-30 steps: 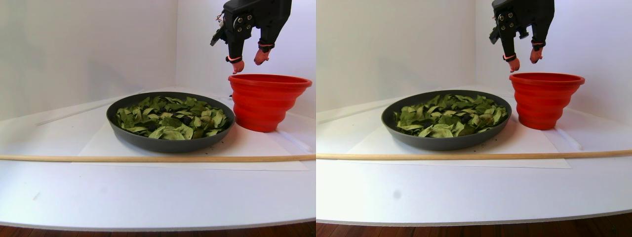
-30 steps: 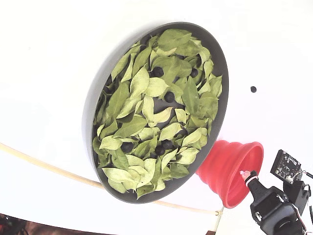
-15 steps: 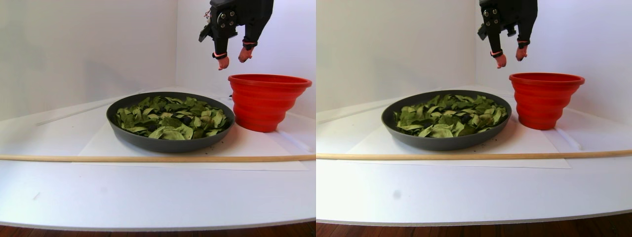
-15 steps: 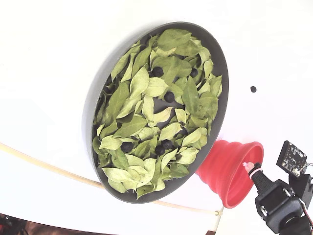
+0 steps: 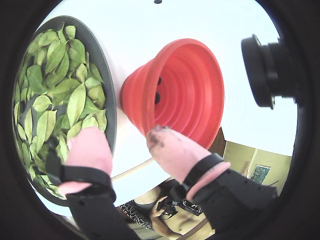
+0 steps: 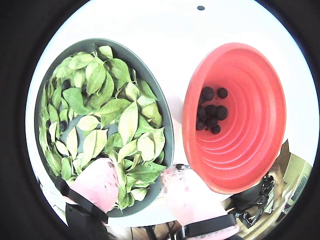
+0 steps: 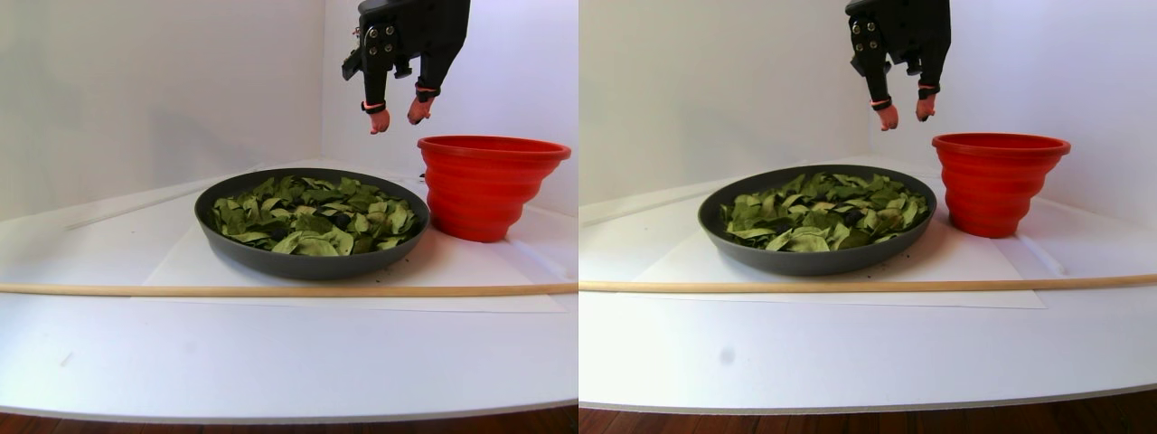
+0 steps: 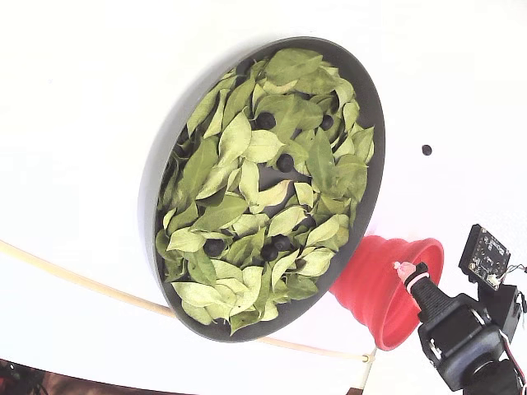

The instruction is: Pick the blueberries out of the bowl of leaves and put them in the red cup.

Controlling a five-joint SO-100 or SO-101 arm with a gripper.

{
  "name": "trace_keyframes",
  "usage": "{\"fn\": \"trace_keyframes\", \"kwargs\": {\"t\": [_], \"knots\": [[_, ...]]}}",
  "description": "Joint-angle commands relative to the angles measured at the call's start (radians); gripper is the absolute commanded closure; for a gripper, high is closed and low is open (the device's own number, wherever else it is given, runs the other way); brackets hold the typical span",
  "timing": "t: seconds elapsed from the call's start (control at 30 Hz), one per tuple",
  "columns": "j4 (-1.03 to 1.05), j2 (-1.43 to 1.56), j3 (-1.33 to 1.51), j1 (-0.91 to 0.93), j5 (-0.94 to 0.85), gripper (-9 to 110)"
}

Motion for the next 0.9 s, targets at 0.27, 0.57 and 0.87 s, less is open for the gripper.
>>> {"fn": "trace_keyframes", "kwargs": {"t": [0.27, 0.57, 0.87], "knots": [[0.008, 0.081, 0.012, -0.028, 0.086, 85], [0.008, 0.069, 0.038, -0.058, 0.130, 85], [0.005, 0.054, 0.069, -0.089, 0.176, 85]]}}
